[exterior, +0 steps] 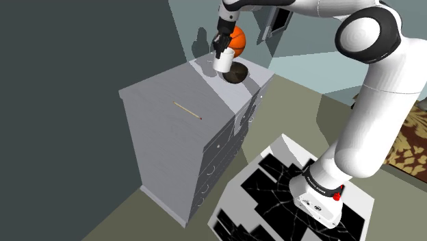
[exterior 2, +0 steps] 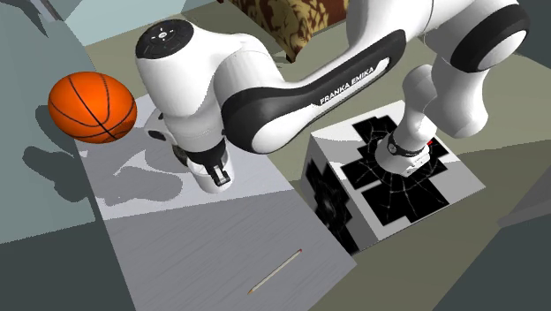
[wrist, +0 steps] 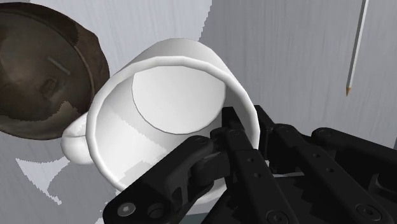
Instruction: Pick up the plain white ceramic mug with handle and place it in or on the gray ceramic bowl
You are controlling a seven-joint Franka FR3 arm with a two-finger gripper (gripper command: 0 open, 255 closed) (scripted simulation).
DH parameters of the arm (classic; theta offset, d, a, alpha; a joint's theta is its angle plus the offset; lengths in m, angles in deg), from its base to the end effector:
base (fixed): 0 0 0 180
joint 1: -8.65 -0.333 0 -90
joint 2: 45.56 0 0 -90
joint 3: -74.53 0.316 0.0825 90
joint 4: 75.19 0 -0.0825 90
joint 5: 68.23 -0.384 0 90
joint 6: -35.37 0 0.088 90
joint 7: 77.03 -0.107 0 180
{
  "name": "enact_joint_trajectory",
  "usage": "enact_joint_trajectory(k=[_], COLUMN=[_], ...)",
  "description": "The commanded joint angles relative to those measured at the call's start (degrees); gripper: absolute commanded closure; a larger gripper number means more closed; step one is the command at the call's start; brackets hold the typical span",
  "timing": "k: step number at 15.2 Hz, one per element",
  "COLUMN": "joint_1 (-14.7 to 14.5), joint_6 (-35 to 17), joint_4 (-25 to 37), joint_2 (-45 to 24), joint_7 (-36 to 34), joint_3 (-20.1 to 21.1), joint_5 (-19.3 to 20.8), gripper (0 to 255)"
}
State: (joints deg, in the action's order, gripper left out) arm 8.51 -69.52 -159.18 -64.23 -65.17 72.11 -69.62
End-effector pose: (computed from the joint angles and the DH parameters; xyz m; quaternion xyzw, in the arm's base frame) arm 0.6638 -0.0207 0.4990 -0.9964 -0.0818 -0.0201 0.0026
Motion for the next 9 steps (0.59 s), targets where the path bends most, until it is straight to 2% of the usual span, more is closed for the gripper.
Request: enact_joint_trajectory(k=[1, 6, 9], joint_1=[0.0, 0.0, 2.5], joint_6=[1.5, 5.0, 7.2], joint_4=[1.4, 5.2, 9.4], joint_2=[0.1, -0.2, -2.3], joint_7=[-0.1, -0.1, 3.4], joint_3=[0.0, 0.0, -1.1], joint_5=[0.0, 0.0, -0.6], gripper=[255, 255, 255])
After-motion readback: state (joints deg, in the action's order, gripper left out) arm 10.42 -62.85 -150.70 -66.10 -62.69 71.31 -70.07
